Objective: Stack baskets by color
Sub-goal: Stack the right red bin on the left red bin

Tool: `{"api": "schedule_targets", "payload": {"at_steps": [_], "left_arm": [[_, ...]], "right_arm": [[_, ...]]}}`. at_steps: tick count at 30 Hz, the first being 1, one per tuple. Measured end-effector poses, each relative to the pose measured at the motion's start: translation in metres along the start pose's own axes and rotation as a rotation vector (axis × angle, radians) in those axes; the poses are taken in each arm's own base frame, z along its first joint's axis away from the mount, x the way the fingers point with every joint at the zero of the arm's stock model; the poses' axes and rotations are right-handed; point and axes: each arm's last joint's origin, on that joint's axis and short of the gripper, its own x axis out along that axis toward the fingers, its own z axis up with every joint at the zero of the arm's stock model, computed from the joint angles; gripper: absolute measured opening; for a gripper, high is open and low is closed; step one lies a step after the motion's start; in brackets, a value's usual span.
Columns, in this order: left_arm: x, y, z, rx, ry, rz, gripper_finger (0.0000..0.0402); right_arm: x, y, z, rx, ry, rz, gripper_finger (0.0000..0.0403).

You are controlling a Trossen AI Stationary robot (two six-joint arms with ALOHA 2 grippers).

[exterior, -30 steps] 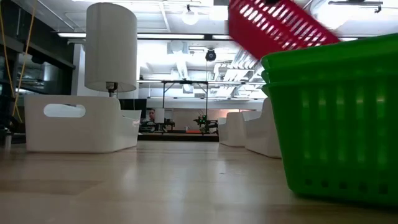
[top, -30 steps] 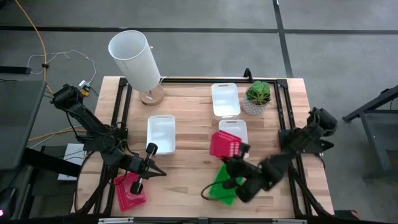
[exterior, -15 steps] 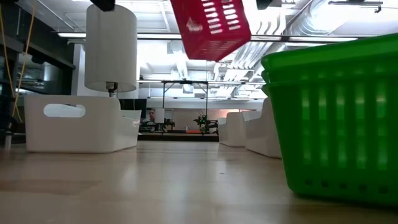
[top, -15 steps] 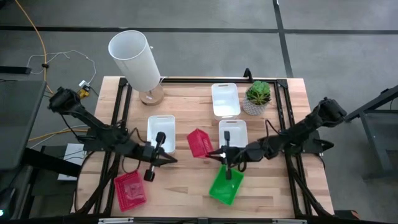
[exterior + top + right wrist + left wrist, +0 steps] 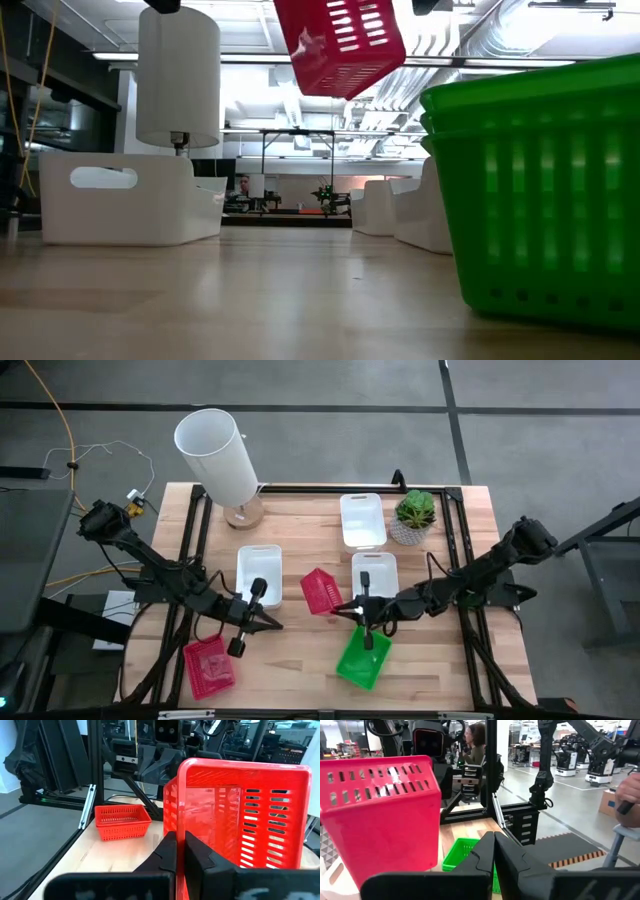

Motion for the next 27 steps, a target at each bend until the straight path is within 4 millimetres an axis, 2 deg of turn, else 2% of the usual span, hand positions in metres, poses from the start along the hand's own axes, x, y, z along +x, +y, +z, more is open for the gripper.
{"api": "schedule_targets", "payload": {"at_steps": [7,9,12,14,16,20,27], "left_arm": [[-0.001,-0.003,0.005,0.008,-0.026,-0.002,0.0],[-0.007,-0.008,0.018,0.02,-0.055,0.0,0.0],[-0.025,-0.016,0.047,0.061,-0.097,0.026,0.0],[-0.036,-0.019,0.059,0.063,-0.095,0.085,0.0],[-0.043,-0.021,0.061,0.059,-0.077,0.142,0.0],[-0.049,-0.029,0.057,0.078,-0.031,0.22,0.0],[-0.055,-0.046,0.046,0.082,0.024,0.347,0.0]], "right_arm": [[0.0,0.001,0.0,0.008,-0.003,0.03,0.0],[0.001,0.002,0.0,0.008,-0.004,0.069,0.0],[0.008,0.006,-0.007,-0.002,0.026,0.073,0.0],[0.02,0.012,-0.01,0.016,0.05,0.074,0.0],[0.038,0.02,-0.009,0.021,0.076,0.105,0.0],[0.081,0.041,-0.008,0.014,0.151,0.145,0.0],[0.143,0.079,0.001,0.173,0.14,0.256,0.0]]}}
